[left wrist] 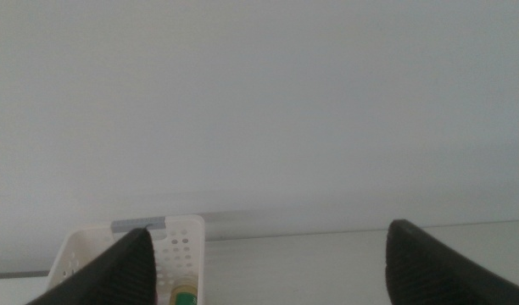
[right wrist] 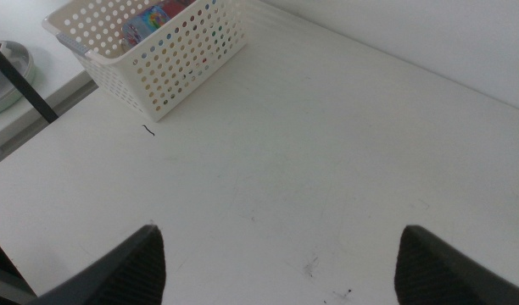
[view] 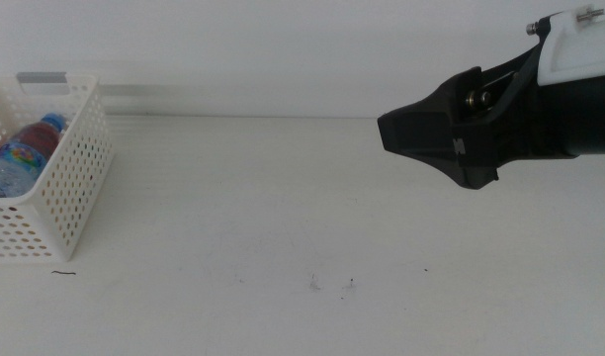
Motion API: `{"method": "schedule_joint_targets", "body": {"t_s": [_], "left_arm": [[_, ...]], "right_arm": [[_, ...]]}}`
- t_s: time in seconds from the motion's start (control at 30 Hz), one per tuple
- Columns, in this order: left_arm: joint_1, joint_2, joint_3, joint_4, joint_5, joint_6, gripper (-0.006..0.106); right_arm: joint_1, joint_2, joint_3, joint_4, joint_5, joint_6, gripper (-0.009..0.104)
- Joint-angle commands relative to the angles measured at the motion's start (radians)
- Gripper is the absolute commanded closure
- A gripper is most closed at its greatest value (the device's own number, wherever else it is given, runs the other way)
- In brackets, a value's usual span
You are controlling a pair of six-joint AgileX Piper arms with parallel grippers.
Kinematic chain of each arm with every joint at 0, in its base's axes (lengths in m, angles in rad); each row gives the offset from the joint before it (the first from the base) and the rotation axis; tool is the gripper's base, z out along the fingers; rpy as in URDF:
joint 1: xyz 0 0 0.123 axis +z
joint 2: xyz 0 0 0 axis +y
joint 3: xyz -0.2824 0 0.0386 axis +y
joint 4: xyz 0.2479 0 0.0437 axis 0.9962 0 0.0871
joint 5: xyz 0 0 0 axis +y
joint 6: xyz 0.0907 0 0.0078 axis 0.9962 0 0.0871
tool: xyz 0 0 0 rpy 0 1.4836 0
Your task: Use arms to grab the bottles and put them into the dustbin to the left of the table.
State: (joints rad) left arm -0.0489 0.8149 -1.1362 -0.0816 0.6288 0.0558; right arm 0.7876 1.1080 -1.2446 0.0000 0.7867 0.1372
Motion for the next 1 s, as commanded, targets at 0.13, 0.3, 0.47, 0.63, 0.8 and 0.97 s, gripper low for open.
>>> {"method": "schedule_joint_targets", "body": {"t_s": [0.13,0.3,0.47,0.63,0.8,0.97], "left_arm": [[-0.003,-0.029,0.036,-0.006,-0.031,0.0,0.01],[-0.003,-0.18,0.314,-0.009,-0.218,0.0,0.01],[-0.001,-0.383,0.663,-0.033,-0.31,0.0,0.01],[-0.001,-0.62,0.889,-0.035,-0.308,0.0,0.01],[-0.001,-0.788,1.003,-0.039,-0.304,0.0,0.01],[-0.001,-0.815,1.065,-0.061,-0.318,0.0,0.01]], "right_arm": [[-0.029,-0.018,0.03,0.029,-0.025,-0.003,0.004],[-0.256,-0.164,0.324,0.029,-0.345,-0.003,0.004],[-0.543,-0.367,0.69,0.052,-0.527,-0.003,0.004],[-0.713,-0.661,0.988,0.041,-0.575,-0.003,0.004],[-0.779,-0.911,1.147,0.027,-0.573,-0.003,0.004],[-0.788,-1.056,1.197,-0.065,-0.57,-0.003,0.004]]}}
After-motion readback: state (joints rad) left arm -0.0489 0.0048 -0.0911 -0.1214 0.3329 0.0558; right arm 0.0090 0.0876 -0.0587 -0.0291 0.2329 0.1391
